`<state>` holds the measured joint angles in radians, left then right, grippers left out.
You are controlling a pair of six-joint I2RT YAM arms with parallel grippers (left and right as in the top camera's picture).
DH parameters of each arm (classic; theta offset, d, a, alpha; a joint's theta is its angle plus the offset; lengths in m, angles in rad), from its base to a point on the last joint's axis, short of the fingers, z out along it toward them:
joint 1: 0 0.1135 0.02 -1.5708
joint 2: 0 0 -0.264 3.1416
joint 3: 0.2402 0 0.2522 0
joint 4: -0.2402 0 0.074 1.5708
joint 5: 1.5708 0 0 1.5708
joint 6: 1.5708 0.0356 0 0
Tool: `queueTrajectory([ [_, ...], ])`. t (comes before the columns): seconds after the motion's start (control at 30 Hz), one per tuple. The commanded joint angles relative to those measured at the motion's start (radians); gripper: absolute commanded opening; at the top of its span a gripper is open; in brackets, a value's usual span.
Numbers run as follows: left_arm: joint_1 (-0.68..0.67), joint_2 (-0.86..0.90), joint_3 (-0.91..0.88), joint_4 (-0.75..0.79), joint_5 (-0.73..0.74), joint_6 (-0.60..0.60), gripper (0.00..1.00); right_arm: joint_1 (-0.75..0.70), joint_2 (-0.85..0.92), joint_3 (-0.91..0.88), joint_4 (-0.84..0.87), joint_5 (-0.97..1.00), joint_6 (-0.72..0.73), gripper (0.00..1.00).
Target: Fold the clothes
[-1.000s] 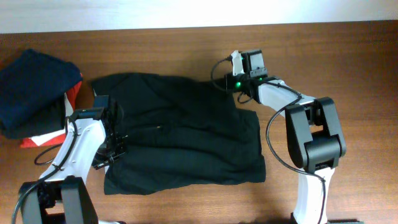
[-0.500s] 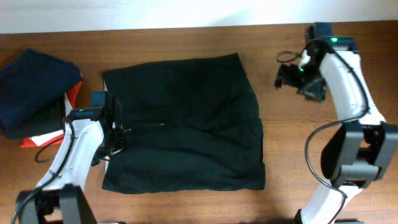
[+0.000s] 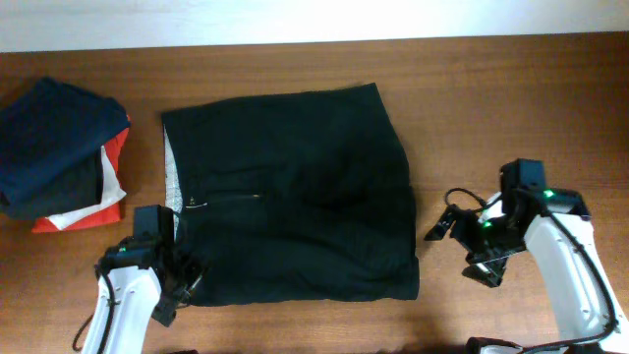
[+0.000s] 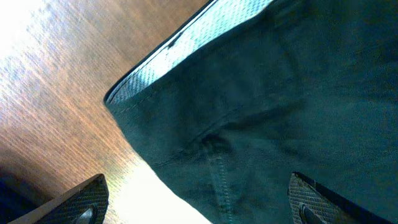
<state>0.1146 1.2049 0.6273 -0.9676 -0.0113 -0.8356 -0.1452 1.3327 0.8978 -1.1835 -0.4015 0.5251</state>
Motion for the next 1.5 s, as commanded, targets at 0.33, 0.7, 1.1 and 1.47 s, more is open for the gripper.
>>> queueTrajectory([
  [0.33, 0.005, -0.013, -0.207, 0.310, -0.061, -0.090, 0.01, 0.388, 0.030, -0.058, 0.139, -0.003, 0.329, 0.99],
  [0.7, 0.005, -0.013, -0.207, 0.304, -0.060, -0.026, 0.01, 0.389, 0.040, -0.439, 0.549, -0.005, 0.512, 0.30],
  [1.1, 0.003, -0.034, 0.482, -0.414, 0.080, 0.364, 0.00, -0.005, -0.020, 0.341, -0.149, 0.394, -0.006, 0.04],
  [1.47, 0.004, 0.134, 0.525, -0.146, -0.016, 0.190, 0.00, 0.147, 0.192, 0.501, 0.351, 0.384, -0.233, 0.04],
])
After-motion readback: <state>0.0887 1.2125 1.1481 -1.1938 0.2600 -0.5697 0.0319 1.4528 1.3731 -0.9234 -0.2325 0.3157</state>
